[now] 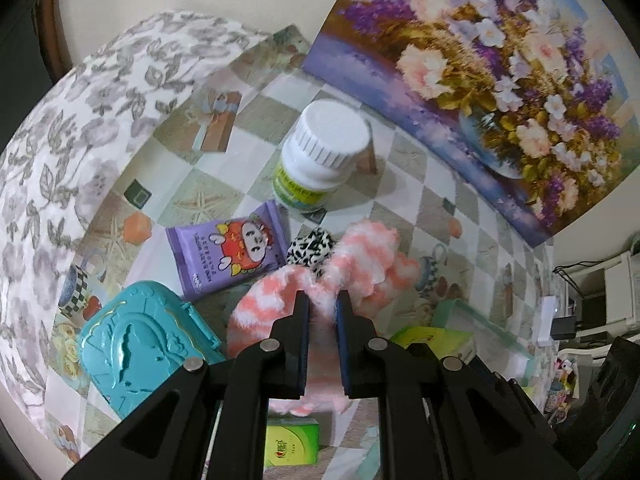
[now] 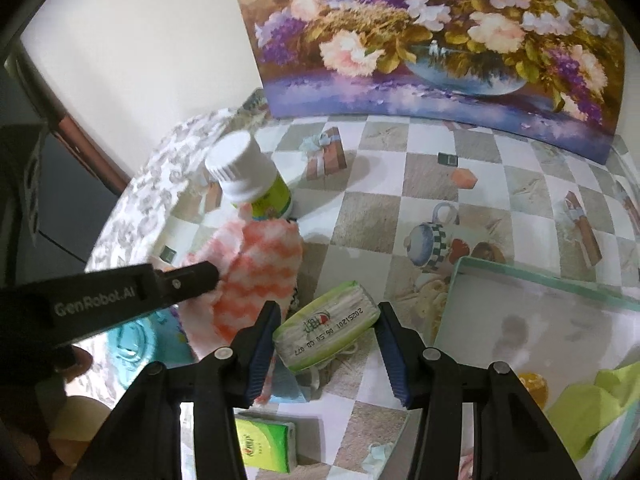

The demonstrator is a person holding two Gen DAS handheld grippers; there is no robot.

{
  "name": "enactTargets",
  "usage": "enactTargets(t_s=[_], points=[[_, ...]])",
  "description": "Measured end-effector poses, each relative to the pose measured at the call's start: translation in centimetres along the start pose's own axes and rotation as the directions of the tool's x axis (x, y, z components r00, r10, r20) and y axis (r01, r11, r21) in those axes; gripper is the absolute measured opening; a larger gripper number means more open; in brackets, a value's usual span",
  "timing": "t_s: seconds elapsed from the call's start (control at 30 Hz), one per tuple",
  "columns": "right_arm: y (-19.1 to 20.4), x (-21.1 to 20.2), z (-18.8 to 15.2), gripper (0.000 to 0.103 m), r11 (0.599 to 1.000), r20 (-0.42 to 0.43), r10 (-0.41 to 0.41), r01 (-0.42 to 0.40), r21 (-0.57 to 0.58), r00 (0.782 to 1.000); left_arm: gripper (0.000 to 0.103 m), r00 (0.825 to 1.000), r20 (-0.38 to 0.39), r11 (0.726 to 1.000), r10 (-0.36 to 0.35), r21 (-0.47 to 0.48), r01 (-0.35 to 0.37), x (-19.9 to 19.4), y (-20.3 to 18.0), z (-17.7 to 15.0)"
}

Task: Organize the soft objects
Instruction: 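Carry zigzag towel in left tool and green pack in right tool over the tray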

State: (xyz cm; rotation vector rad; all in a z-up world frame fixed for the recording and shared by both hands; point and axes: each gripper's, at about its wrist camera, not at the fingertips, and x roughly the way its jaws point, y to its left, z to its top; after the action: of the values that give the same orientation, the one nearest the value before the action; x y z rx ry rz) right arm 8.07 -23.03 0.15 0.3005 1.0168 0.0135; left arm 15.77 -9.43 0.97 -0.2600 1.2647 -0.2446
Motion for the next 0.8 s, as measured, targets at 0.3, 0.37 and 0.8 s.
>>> enactTargets(t_s=[0.3, 0.37, 0.8], points=[[-0.6, -3.5, 1.0, 0.052, 1.0, 0.077, 0.0, -0.001, 0.016, 0.997, 0.013, 0.995, 0.092, 0.999, -0.035, 0.038, 0.031, -3.7, -1.3, 0.1], [-0.8, -4.2, 1.1, 0.052, 1.0, 0.092, -0.001, -0.001, 0.02, 0.996, 0.013, 0.992, 0.115, 0.998, -0.045, 0.042, 0.04, -4.6, -1.5, 0.1], [-4.7, -9.1, 1.6, 0.052, 0.992, 0.182, -0.08, 0.061, 0.108, 0.98, 0.013, 0.968, 0.218, 0.991, -0.123, 0.086, 0.107, -9.4, -3.3, -0.6]])
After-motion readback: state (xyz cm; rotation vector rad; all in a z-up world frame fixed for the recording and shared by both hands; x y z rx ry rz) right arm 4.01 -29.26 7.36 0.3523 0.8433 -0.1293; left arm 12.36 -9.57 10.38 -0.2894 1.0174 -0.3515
